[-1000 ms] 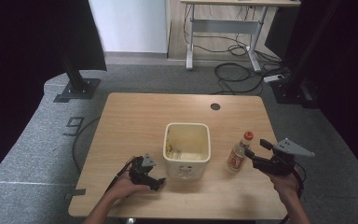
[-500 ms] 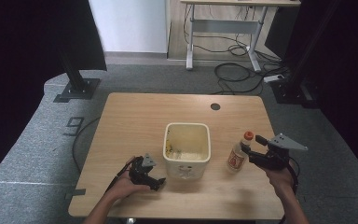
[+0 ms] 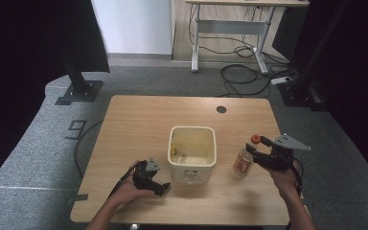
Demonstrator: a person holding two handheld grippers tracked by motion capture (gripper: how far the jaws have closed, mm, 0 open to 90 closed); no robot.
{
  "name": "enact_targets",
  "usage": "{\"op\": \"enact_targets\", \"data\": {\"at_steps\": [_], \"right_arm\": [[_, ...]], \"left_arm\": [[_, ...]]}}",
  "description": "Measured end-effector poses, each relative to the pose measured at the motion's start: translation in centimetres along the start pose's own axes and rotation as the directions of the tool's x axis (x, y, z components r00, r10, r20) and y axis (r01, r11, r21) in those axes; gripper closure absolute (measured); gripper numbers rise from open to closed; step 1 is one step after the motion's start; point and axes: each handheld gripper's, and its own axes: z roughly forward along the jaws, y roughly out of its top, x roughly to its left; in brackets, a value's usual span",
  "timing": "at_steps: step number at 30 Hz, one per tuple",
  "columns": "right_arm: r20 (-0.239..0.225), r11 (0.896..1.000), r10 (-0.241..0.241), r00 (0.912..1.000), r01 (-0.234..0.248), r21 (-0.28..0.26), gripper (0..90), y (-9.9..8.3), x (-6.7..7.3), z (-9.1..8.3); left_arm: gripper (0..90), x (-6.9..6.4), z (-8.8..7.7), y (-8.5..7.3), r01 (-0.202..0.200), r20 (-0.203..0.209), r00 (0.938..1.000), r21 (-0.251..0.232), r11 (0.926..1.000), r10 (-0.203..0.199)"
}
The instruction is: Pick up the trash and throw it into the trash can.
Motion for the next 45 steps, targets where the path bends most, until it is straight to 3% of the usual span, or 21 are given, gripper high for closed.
{"op": "enact_targets", "data": {"at_steps": [9,14,29,45], "right_arm": [[0.005,1.000,-0.013,0.9999,0.013,-0.011,41.3,0.1,0.1,0.4],[-0.012,0.999,-0.046,0.9989,0.045,-0.018,58.6,-0.4,-0.1,1.0],[-0.038,0.998,-0.051,0.9980,0.050,-0.030,60.3,-0.4,-0.4,0.7],[-0.065,0.988,-0.061,0.9960,0.051,-0.145,60.7,1.7,0.7,-1.8]], "left_arm": [[0.0,0.0,0.0,0.0,0.000,0.000,1.0000,0.000,1.0000,0.000],[0.0,0.0,0.0,0.0,0.000,-0.001,1.0000,-0.001,1.0000,0.000],[0.0,0.0,0.0,0.0,0.000,0.000,1.0000,-0.001,1.0000,0.000],[0.0,0.0,0.0,0.0,0.000,-0.001,1.0000,-0.001,1.0000,0.000]]}}
